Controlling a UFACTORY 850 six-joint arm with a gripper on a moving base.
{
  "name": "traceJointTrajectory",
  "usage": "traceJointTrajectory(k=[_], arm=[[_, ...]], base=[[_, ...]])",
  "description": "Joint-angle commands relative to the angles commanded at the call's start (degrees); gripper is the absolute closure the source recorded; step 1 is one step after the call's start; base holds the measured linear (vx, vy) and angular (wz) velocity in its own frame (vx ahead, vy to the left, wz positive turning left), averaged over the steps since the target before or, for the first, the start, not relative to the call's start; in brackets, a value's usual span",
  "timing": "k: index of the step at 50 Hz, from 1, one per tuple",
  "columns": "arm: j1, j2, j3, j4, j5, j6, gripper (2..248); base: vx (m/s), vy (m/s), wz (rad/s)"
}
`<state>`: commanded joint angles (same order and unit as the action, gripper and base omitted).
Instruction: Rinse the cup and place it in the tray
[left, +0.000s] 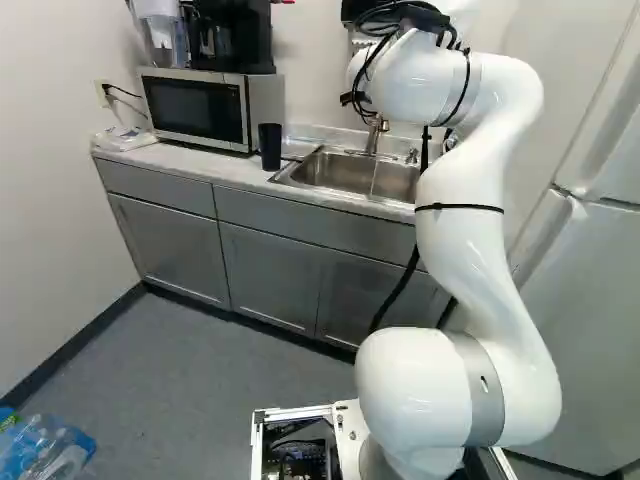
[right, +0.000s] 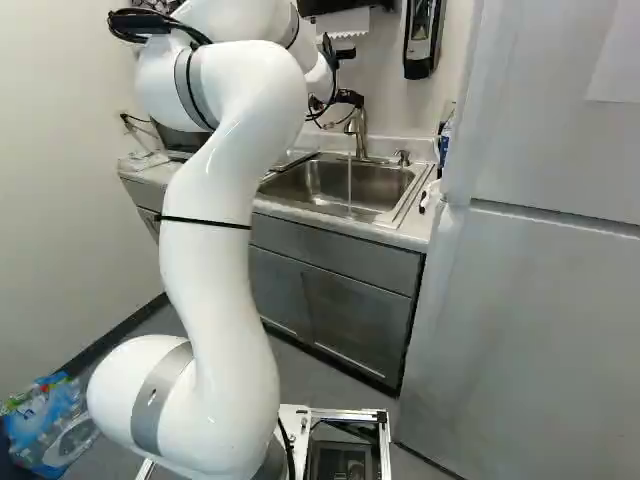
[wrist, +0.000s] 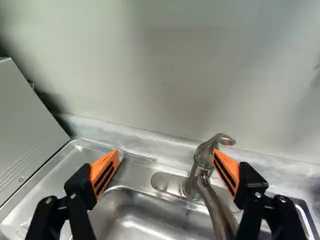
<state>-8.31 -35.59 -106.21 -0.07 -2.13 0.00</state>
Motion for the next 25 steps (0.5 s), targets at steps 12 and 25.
traceJointTrajectory(k=[12,25], arm=[[-0.64,3.54,4.55,0.0,-1.58,0.0,3],[-1.75,6.83,8.71,0.0,-3.34,0.0,3]], base=[[0.0,0.0,0.0],[0.0,0.0,0.0]])
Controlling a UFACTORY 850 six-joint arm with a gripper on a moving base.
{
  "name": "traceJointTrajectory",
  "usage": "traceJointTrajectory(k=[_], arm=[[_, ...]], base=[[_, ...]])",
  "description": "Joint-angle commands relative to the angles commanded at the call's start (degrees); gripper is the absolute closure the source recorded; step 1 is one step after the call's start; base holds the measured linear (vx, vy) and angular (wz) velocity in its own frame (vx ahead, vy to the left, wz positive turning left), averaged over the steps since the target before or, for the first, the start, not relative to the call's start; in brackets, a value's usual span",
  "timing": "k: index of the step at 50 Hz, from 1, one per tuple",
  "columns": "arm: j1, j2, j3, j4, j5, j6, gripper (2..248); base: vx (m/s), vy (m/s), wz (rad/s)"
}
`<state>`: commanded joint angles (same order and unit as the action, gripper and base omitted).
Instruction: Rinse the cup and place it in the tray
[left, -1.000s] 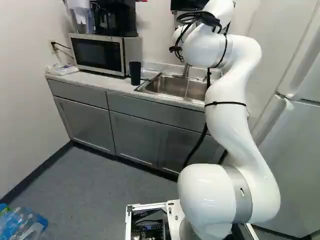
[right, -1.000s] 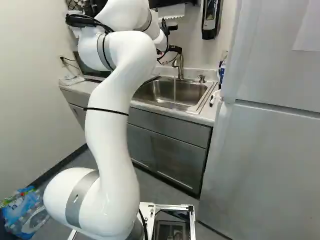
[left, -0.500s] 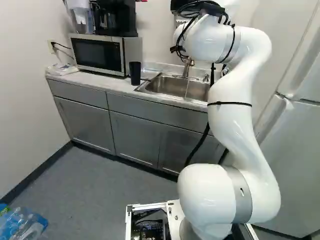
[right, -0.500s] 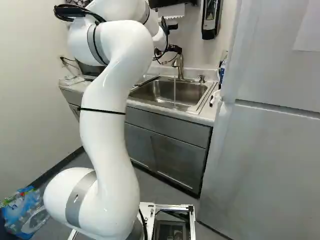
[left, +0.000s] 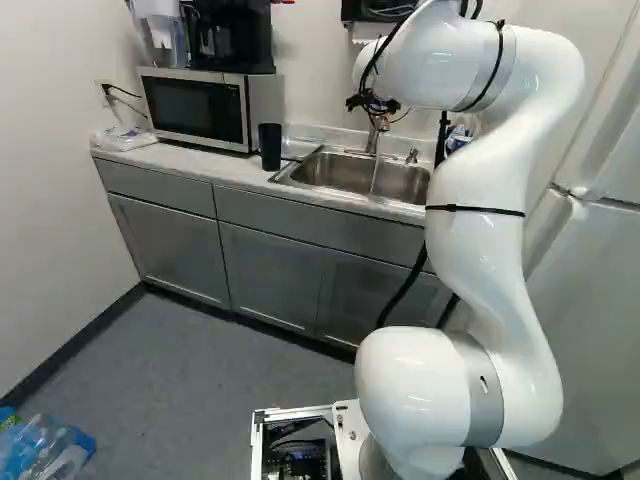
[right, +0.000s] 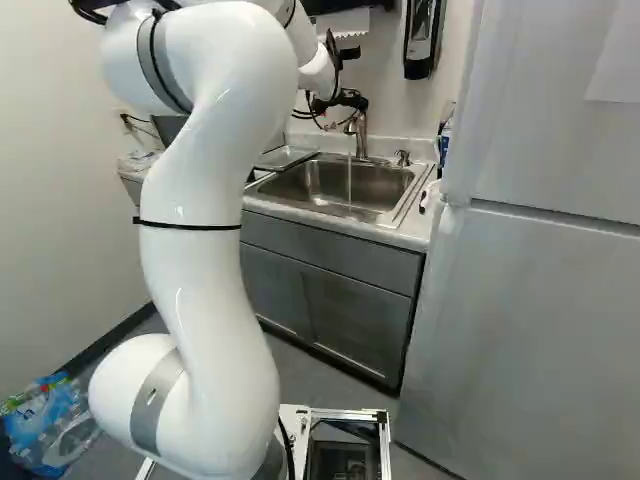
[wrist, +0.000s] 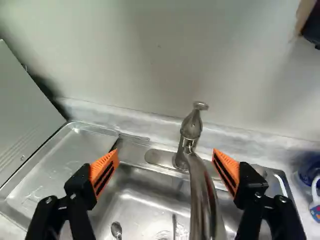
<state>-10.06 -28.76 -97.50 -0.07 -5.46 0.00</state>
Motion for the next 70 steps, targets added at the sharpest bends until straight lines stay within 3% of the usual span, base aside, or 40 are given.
traceJointTrajectory(k=[38,70], arm=[[-2.57,10.1,12.28,0.0,-6.57,0.0,3],[-3.72,19.11,22.55,0.0,-15.95,0.0,3]], base=[[0.0,0.0,0.0],[0.0,0.0,0.0]])
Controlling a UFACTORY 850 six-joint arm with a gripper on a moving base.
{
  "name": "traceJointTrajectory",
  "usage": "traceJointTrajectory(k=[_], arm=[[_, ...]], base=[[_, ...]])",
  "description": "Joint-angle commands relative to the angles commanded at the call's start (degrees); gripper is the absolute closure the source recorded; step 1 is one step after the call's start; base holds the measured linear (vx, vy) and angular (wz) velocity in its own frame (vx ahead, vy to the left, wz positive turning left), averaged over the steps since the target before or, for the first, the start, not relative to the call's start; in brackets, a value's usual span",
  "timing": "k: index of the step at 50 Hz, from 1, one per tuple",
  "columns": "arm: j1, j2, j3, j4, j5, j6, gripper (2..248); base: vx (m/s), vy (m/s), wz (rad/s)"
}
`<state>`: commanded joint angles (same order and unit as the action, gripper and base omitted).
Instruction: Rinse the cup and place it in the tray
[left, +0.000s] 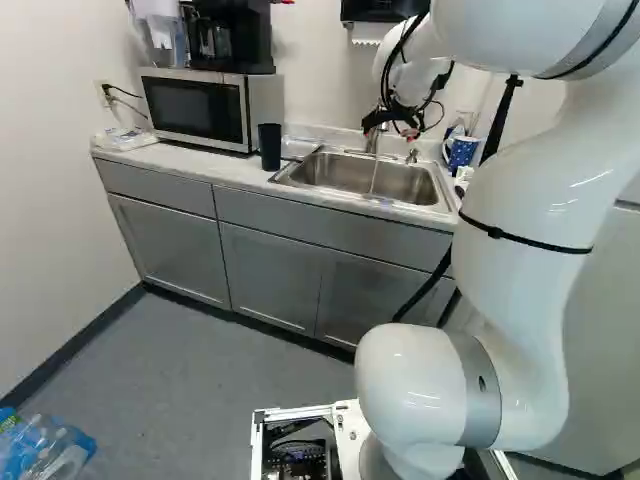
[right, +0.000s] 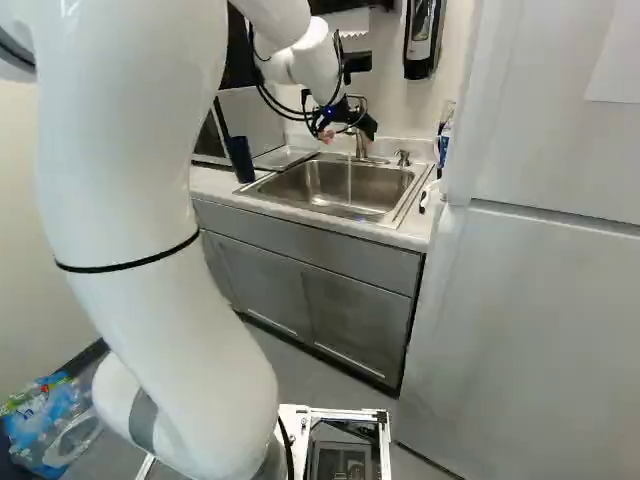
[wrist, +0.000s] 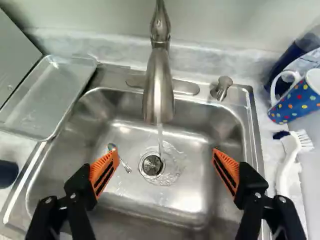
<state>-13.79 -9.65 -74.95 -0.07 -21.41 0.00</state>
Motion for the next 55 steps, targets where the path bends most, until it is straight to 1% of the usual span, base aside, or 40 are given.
traceJointTrajectory(k=[16,46,55], arm=[[-0.61,4.07,4.41,0.0,-5.01,0.0,3],[-0.58,4.08,4.42,0.0,-5.09,0.0,3],[0.42,4.1,4.45,0.0,-5.09,0.0,3]], base=[[0.0,0.0,0.0],[0.0,0.0,0.0],[0.0,0.0,0.0]])
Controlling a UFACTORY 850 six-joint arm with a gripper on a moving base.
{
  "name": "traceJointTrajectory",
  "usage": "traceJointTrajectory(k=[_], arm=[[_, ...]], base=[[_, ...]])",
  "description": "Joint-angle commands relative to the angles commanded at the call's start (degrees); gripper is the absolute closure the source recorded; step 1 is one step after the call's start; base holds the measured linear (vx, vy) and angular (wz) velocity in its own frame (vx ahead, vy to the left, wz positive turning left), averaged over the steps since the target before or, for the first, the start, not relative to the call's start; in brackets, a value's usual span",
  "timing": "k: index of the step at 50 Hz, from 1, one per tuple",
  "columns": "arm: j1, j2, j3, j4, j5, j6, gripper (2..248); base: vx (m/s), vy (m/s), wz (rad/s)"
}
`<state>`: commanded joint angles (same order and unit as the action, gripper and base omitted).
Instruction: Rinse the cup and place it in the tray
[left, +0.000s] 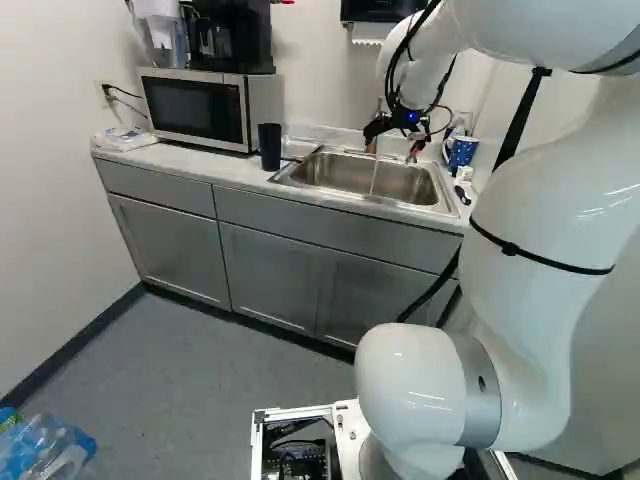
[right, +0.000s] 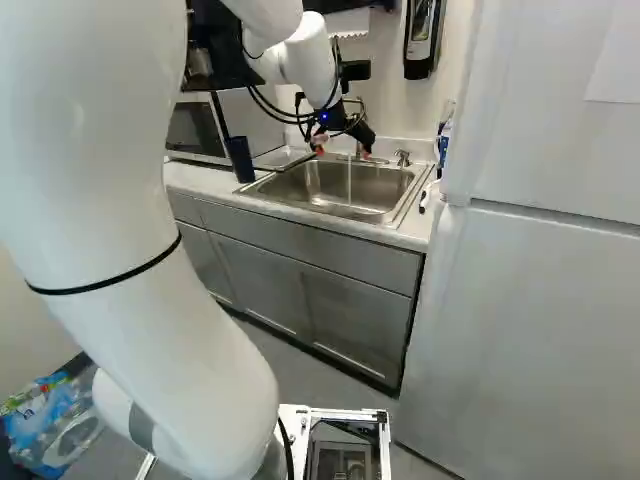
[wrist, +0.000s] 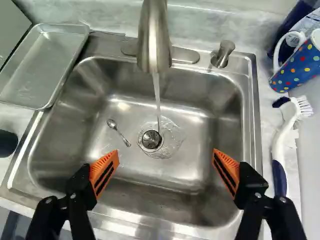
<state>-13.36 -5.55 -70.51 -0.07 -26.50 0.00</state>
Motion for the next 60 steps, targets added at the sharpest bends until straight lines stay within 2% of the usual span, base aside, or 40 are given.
traceJointTrajectory(k=[60], arm=[[10.88,-0.21,-0.23,0.0,0.17,0.0,3]], base=[[0.0,0.0,0.0]])
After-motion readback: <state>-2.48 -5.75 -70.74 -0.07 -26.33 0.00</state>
